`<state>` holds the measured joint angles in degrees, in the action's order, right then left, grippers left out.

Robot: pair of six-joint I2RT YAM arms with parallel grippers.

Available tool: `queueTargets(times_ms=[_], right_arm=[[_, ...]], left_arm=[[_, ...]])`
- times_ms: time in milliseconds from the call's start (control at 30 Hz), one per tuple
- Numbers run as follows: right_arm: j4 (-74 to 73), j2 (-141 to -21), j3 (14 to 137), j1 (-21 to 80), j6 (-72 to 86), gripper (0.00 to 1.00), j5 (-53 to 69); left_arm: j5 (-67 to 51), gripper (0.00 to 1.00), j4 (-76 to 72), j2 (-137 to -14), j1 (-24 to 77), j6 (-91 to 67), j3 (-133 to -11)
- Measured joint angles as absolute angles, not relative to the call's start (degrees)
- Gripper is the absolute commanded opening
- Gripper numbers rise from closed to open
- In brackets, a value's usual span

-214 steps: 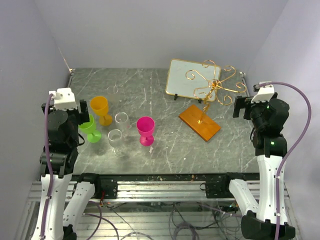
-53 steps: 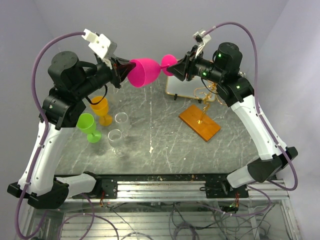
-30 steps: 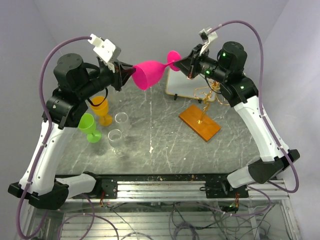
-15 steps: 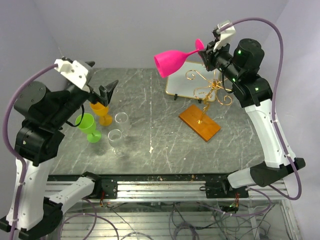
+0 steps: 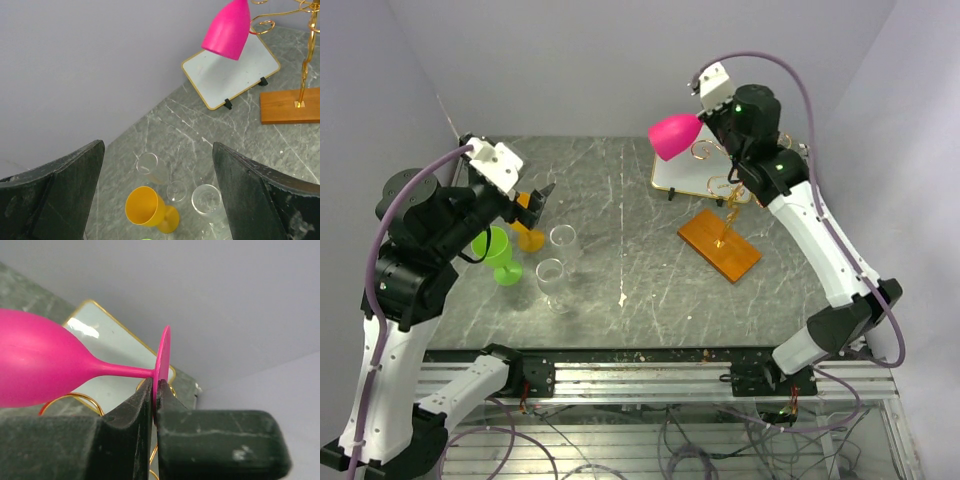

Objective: Place the wine glass upside down on the wine glass rack

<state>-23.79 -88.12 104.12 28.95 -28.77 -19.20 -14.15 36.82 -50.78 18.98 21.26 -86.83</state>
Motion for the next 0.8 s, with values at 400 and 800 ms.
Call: queueTargets(times_ms=[400,800], right_arm=[[-19.55,-90.08,95.07,30.83,-40.14,0.0,-31.62],[-18.39,-88.92,92.71,30.81,-44.01,0.0,-35.7]], left_arm=[[-16.56,1.0,36.91,-49.8,18.57,22.11,-86.8],[-17.34,1.0,37.08,-50.24,18.52,22.33,-86.8]])
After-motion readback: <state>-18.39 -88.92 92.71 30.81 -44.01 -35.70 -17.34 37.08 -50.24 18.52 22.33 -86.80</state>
